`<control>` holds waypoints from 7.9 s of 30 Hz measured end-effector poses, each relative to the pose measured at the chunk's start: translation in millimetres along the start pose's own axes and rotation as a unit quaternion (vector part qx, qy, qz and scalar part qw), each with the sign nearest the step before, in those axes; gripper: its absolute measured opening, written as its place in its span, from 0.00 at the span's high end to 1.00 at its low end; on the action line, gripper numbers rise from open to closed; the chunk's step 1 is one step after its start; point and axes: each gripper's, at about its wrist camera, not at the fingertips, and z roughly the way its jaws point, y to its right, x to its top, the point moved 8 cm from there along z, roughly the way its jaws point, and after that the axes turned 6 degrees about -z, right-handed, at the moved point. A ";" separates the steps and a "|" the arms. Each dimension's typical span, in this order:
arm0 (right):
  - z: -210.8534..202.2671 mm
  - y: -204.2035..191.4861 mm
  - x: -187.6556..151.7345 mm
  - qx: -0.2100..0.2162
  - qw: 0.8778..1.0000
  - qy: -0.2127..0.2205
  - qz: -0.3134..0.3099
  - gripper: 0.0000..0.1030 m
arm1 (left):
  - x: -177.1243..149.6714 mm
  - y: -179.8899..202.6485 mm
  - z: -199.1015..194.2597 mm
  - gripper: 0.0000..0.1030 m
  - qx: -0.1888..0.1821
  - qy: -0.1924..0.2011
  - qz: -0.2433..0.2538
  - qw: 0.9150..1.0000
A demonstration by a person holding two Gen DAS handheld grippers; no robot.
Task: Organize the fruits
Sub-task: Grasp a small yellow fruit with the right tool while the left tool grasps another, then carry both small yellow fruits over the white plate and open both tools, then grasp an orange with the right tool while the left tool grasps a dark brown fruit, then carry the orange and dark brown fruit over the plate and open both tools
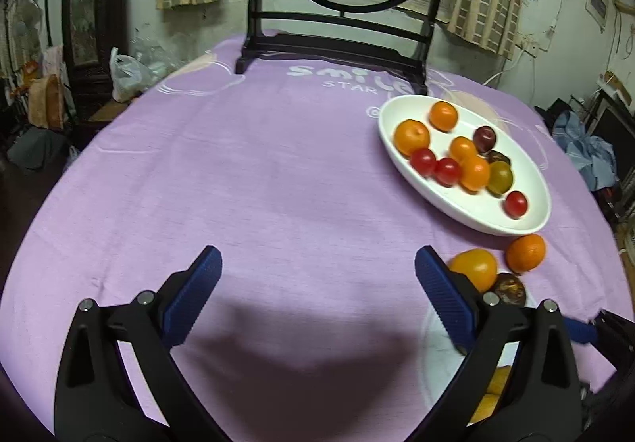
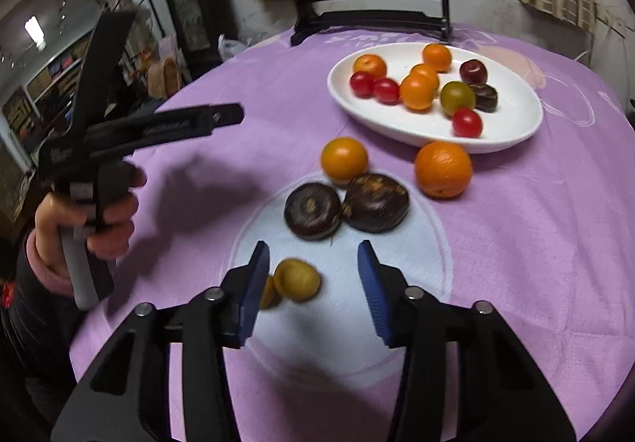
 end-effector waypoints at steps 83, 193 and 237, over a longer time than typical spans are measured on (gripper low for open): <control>-16.1 140.8 94.9 -0.088 0.964 0.166 0.187 0.75 | 43.9 137.7 -10.9 0.72 -0.176 0.011 0.104 0.979; 14.0 105.2 37.2 -0.056 0.980 0.056 0.185 0.58 | -82.9 118.7 10.8 0.56 -0.164 -0.127 0.240 0.949; 20.6 62.4 61.8 -0.048 0.993 0.067 0.089 0.41 | 43.5 60.5 11.3 0.02 -0.041 0.035 0.023 0.998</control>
